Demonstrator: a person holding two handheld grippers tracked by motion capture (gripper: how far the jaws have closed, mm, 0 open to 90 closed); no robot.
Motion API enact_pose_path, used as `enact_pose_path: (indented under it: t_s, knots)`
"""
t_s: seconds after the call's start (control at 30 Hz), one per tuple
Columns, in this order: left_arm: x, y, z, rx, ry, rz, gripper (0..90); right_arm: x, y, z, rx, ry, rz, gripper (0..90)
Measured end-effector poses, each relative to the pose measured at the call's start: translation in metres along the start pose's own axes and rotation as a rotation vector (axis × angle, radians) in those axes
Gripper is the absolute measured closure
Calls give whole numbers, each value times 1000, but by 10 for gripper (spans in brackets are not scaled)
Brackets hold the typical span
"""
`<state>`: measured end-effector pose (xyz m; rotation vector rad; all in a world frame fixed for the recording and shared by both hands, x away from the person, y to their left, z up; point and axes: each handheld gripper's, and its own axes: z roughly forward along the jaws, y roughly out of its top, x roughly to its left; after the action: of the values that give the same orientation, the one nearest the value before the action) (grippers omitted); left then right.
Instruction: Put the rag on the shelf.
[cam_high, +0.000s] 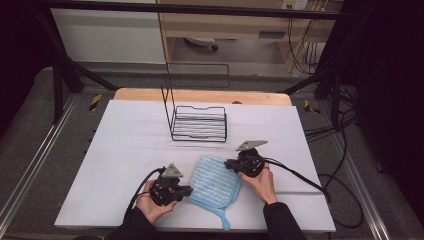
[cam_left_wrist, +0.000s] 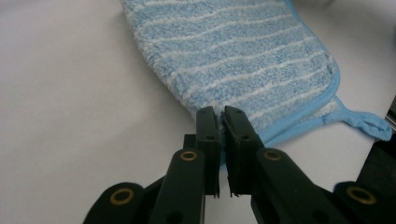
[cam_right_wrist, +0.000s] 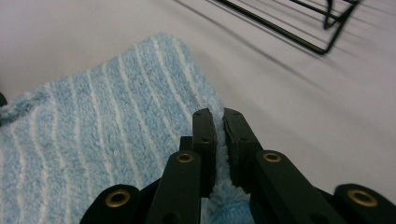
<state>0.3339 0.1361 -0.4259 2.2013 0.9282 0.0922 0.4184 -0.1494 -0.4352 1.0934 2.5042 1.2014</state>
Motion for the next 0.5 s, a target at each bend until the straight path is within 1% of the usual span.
enact_pose_path:
  t_s: [0.07,0.1,0.13,0.2,0.27,0.33,0.4,0.43,0.47,0.5]
  knots:
    - [0,-5,-3,-2,2,-13,848,3,5,8,3,9,-20,847]
    - [0,-5,-3,-2,2,-13,848,3,5,8,3,9,-20,847]
    - [-1,-9,-5,1,5,-21,848,6,8,17,2,18,-35,846]
    - [-2,-13,-6,1,5,-28,846,9,11,24,9,25,-53,845]
    - [-4,-16,-6,1,4,-30,843,10,13,28,4,38,-61,843]
    - [-5,-17,-5,-2,3,-31,835,10,14,31,-1,43,-56,831]
    - [-5,-16,-6,-4,-2,-29,804,9,13,31,-4,32,-58,799]
    - [-3,-13,-8,-21,-3,-29,765,9,14,29,-9,25,-63,758]
    - [-1,-11,-10,-34,-4,-31,715,10,14,26,-27,12,-63,707]
    - [1,-8,-12,-45,5,-33,661,11,15,23,-45,-3,-68,651]
